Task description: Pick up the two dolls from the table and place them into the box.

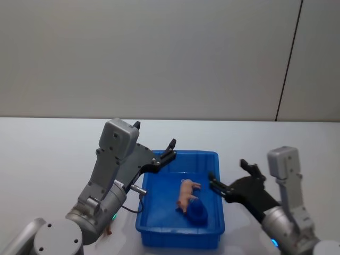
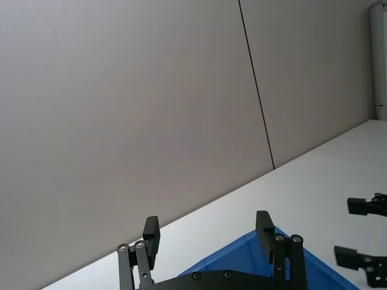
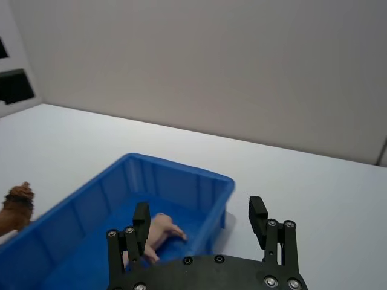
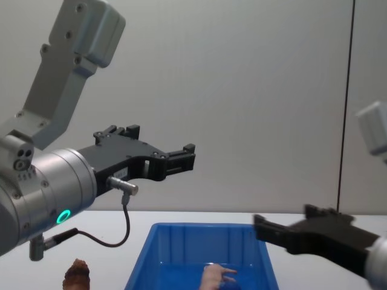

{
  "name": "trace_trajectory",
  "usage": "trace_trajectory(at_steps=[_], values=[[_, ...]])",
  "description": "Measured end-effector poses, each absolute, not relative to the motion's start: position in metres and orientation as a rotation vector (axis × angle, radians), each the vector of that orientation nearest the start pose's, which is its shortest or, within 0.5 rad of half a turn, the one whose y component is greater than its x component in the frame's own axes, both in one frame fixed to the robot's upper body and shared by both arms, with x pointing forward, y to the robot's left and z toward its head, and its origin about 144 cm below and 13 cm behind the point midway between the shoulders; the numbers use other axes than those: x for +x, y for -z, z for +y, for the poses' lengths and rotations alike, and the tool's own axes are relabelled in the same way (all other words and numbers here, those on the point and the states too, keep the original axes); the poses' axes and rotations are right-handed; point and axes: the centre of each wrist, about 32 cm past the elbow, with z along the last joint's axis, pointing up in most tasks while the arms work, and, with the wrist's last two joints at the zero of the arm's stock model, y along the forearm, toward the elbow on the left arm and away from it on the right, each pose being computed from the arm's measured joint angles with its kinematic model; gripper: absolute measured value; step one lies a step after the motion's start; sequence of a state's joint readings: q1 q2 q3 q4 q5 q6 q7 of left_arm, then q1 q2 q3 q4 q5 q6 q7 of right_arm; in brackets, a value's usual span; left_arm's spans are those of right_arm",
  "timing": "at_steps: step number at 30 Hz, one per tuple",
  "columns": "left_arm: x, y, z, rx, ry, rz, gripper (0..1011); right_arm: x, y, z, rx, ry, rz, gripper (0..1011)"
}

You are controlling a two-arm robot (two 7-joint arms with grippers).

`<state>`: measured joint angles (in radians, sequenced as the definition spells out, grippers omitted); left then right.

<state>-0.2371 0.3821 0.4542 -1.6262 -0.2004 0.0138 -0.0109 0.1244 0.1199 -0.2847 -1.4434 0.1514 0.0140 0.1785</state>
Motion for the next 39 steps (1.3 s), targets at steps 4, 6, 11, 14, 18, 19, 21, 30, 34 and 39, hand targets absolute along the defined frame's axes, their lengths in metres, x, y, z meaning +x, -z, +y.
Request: trace_trajectory(at_steps=[4, 6, 11, 14, 18, 19, 21, 30, 34, 39], values=[[0.492, -1.204, 0.198, 0.061, -1.124, -0.268, 1001, 0.478, -1.134, -0.187, -0.057, 1.167, 0.047, 1001], [0.492, -1.204, 0.198, 0.061, -1.124, -0.268, 1001, 0.477, -1.134, -0.190, -0.062, 1.180, 0.048, 1001], [0.492, -1.204, 0.198, 0.061, -1.124, -0.267, 1001, 0.472, -1.134, -0.198, -0.076, 1.213, 0.052, 1001], [0.492, -1.204, 0.199, 0.061, -1.126, -0.264, 1001, 0.470, -1.134, -0.202, -0.082, 1.228, 0.054, 1001], [0.491, -1.203, 0.200, 0.061, -1.138, -0.248, 1001, 0.468, -1.134, -0.205, -0.088, 1.239, 0.055, 1001], [0.490, -1.203, 0.200, 0.061, -1.141, -0.244, 1001, 0.468, -1.134, -0.205, -0.089, 1.242, 0.056, 1001], [0.489, -1.203, 0.202, 0.062, -1.153, -0.229, 1001, 0.467, -1.134, -0.207, -0.092, 1.247, 0.056, 1001], [0.484, -1.198, 0.213, 0.059, -1.207, -0.142, 1001, 0.465, -1.134, -0.210, -0.098, 1.262, 0.058, 1001], [0.480, -1.194, 0.221, 0.061, -1.239, -0.081, 1001, 0.464, -1.134, -0.211, -0.100, 1.266, 0.058, 1001], [0.477, -1.191, 0.229, 0.070, -1.270, -0.028, 1001, 0.464, -1.134, -0.212, -0.102, 1.269, 0.058, 1001]])
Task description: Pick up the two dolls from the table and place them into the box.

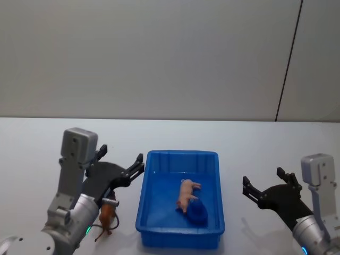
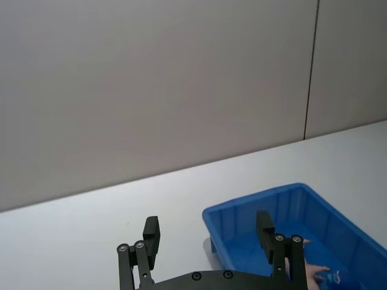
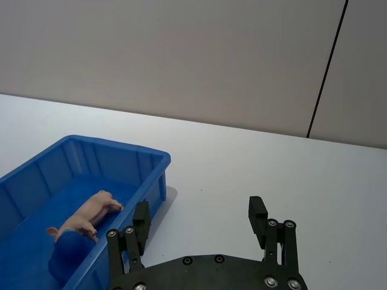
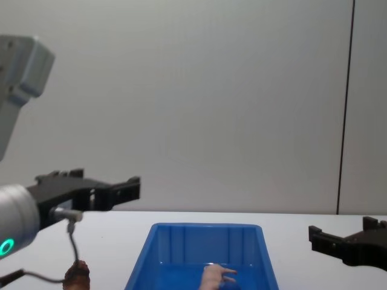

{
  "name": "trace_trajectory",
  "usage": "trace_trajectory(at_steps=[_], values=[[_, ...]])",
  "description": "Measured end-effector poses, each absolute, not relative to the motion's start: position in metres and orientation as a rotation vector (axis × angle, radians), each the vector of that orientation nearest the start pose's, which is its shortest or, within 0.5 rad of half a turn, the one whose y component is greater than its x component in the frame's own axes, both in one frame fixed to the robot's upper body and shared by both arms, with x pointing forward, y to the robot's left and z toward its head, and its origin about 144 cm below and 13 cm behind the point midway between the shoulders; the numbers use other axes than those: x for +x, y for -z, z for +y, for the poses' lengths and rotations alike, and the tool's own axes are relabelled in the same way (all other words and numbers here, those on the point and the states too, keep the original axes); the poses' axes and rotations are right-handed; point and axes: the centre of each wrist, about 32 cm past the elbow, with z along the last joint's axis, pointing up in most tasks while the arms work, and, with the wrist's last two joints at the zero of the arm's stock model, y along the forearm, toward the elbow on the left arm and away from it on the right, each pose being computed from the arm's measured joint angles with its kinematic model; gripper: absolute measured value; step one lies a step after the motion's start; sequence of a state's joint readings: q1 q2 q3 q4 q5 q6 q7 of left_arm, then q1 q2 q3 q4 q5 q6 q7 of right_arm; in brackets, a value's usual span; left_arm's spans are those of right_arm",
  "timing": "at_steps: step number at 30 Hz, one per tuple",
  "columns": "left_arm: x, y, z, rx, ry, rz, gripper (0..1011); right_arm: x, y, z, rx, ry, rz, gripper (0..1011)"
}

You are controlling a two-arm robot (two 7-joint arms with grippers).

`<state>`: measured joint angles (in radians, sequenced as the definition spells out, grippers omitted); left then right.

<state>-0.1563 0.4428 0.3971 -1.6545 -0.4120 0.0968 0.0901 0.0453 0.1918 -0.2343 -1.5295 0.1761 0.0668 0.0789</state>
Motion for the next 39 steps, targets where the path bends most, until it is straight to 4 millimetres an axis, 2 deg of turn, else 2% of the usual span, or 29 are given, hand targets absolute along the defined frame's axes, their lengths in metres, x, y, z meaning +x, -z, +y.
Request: trace_trajectory(at_steps=[16, 39], values=[[0.468, -1.175, 0.253, 0.123, -1.351, 0.156, 1001, 0.463, -1.134, -0.213, -0.103, 1.274, 0.058, 1001], [0.466, -1.147, 0.264, 0.187, -1.382, 0.331, 1001, 0.463, -1.134, -0.213, -0.104, 1.275, 0.058, 1001]])
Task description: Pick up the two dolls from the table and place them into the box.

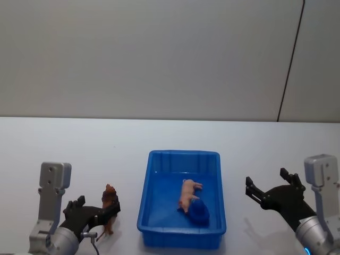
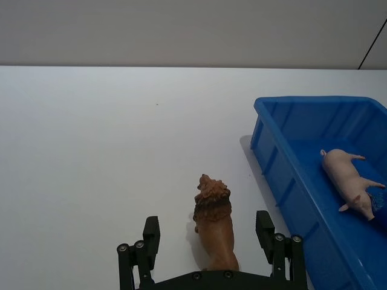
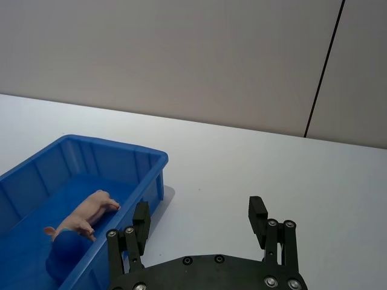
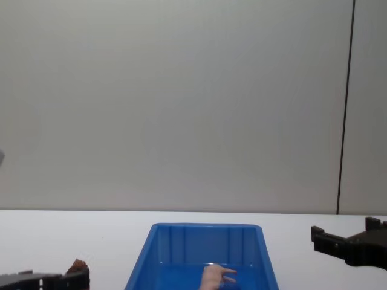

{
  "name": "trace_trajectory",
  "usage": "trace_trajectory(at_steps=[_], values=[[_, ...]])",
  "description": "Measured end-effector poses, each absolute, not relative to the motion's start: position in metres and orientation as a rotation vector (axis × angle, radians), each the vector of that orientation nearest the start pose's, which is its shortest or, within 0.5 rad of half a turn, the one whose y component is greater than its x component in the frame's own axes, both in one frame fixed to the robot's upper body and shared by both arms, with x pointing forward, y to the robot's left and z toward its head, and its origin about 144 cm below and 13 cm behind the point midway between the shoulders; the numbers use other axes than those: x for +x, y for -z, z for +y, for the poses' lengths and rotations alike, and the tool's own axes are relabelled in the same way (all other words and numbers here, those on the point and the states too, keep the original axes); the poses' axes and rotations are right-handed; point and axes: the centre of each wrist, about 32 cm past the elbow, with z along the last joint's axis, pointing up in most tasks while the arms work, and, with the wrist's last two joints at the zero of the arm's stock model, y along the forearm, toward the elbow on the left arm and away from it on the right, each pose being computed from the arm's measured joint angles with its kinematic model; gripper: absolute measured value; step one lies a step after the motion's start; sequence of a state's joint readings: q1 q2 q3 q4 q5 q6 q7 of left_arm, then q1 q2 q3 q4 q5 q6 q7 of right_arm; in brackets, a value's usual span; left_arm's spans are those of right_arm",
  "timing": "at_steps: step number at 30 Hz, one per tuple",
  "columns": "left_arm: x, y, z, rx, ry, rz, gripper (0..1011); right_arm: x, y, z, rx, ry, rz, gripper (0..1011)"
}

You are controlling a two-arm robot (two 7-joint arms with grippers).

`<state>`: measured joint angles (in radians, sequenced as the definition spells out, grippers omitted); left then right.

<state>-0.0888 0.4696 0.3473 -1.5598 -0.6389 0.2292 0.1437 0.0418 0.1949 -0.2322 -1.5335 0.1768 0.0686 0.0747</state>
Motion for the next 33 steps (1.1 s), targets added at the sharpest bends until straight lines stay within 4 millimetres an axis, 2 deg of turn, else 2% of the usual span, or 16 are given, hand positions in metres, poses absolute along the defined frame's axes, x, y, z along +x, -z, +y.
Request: trace_trajectory(at_steps=[15, 26, 29, 31, 33], values=[[0.470, -1.136, 0.264, 0.209, -1.359, 0.393, 1000, 0.463, -1.134, -0.213, -0.104, 1.275, 0.058, 1001], [0.474, -1.131, 0.263, 0.230, -1.340, 0.426, 740, 0.463, -1.134, -0.213, -0.104, 1.275, 0.058, 1001], [0.474, -1.131, 0.263, 0.234, -1.336, 0.428, 601, 0.463, -1.134, -0.213, -0.104, 1.275, 0.058, 1001], [0.474, -1.131, 0.262, 0.236, -1.333, 0.426, 563, 0.463, -1.134, -0.213, -0.104, 1.275, 0.058, 1001], [0.474, -1.131, 0.262, 0.238, -1.332, 0.424, 481, 0.463, -1.134, -0.213, -0.104, 1.275, 0.058, 1001]])
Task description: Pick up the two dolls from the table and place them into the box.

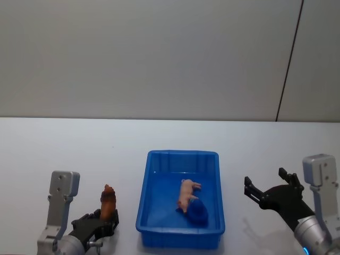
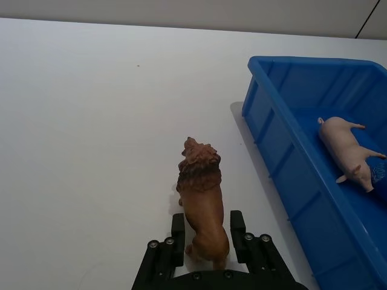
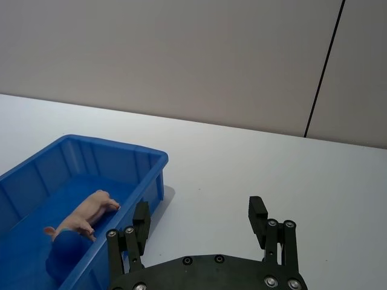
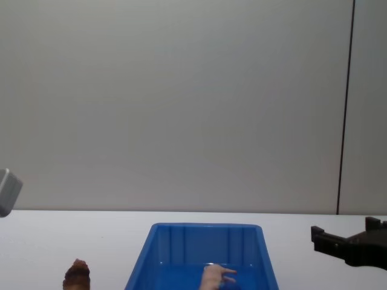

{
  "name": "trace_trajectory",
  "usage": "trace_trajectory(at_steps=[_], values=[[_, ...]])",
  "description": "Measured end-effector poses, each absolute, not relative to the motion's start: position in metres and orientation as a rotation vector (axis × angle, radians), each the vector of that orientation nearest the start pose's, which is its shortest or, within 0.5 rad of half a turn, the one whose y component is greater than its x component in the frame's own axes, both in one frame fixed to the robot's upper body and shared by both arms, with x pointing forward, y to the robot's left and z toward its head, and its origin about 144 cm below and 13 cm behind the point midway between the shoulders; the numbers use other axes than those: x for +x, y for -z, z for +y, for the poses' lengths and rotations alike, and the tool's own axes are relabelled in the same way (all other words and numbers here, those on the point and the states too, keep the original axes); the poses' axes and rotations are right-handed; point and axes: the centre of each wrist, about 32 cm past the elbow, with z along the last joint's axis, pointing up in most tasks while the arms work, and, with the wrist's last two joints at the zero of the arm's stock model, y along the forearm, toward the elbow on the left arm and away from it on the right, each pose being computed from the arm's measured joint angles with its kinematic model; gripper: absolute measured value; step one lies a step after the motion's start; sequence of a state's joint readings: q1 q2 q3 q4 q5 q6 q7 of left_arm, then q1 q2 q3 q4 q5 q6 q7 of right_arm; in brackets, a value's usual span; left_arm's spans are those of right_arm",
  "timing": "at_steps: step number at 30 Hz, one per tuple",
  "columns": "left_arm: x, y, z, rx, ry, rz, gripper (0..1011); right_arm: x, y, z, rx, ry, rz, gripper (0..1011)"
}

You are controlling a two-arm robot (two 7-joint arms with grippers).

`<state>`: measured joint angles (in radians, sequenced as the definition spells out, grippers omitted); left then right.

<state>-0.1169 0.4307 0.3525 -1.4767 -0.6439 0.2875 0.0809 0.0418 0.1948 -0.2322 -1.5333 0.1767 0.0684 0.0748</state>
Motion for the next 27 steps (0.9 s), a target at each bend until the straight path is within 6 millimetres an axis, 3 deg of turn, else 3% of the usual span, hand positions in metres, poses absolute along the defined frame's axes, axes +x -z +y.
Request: trace_trajectory(at_steps=[7, 27], values=[[0.475, -1.134, 0.260, 0.238, -1.327, 0.405, 313, 0.463, -1.134, -0.213, -0.104, 1.275, 0.058, 1001], [0.485, -1.175, 0.248, 0.190, -1.249, 0.222, 306, 0.463, -1.134, -0.213, -0.104, 1.275, 0.058, 1001]])
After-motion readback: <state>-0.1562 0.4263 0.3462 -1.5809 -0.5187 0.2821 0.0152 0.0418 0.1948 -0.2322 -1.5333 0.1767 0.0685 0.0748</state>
